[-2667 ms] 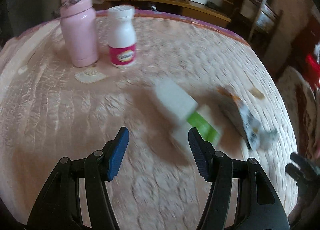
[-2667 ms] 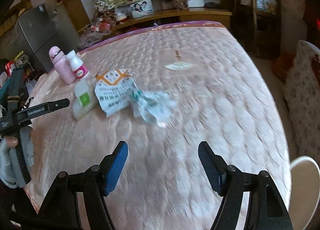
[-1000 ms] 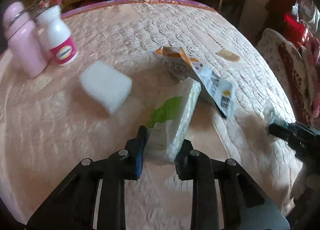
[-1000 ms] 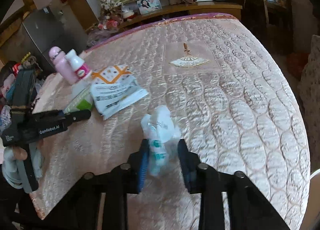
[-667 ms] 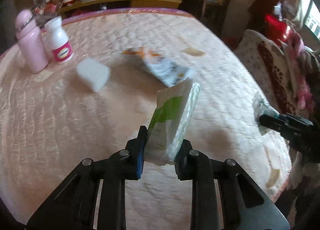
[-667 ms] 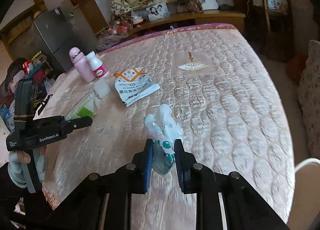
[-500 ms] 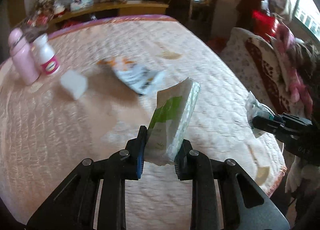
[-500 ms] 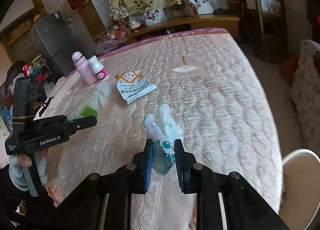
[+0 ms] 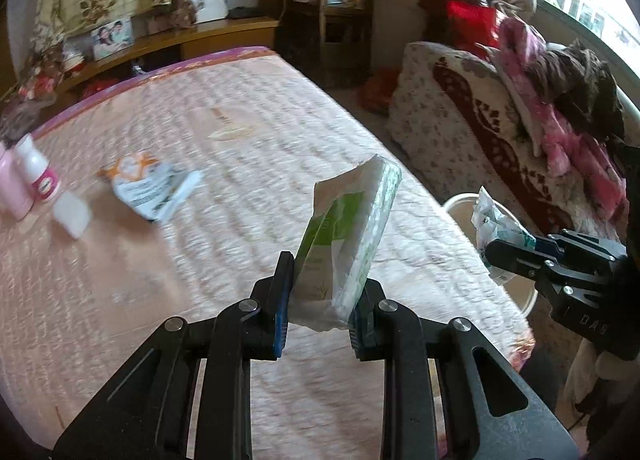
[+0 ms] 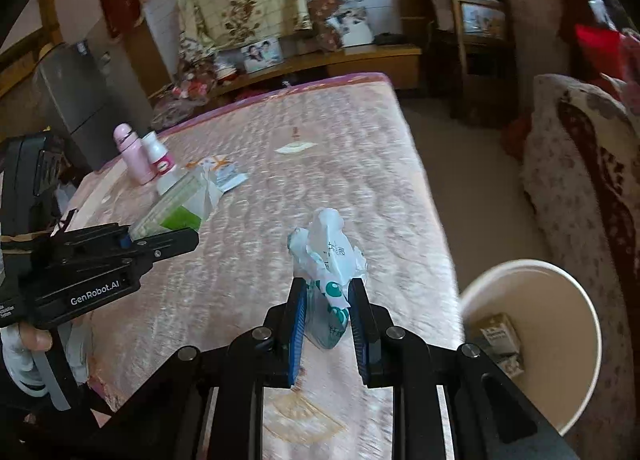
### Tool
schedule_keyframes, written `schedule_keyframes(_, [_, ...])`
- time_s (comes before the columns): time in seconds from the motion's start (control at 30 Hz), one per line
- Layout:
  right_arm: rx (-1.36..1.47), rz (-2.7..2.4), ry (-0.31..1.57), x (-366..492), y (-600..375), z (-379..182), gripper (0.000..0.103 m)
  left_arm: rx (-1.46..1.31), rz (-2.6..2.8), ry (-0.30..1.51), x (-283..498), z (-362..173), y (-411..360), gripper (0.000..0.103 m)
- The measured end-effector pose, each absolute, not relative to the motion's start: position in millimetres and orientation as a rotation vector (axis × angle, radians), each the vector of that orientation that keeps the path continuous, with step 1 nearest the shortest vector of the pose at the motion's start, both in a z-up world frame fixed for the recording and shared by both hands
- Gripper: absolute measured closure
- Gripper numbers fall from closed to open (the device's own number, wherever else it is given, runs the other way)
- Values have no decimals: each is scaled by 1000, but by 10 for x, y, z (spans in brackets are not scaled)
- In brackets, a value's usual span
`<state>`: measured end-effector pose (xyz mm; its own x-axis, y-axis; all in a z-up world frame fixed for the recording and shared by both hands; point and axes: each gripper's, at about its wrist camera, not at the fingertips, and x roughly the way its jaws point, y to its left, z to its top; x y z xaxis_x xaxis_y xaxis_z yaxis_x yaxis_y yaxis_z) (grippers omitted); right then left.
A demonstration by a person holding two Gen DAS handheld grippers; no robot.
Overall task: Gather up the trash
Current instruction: 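Carry the tissue pack and wrapper in both grippers over the bucket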
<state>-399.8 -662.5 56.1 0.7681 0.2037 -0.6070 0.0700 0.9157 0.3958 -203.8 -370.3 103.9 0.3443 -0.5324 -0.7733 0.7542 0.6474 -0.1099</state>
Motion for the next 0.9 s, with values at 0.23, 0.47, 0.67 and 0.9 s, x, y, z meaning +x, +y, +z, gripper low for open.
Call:
schedule_keyframes(0.23, [432,-49,699,-4302,-7014,446,83,328,-927,865,-2332,1018,-4201,82])
schedule_keyframes(0.47, [495,-140,704,-4595,-7434,260,83,372,-990,866,-2594,960,-4669,82])
schedule_keyframes(0.67, [535,-200,717,-4776,-7705,97,83,378,-1036,896,-2750,883,-4996,82])
schedule_keyframes(0.9, [575,-256,737,-4869,-7927,-80,83,378,-1081,941,-2870,781,-5286,82])
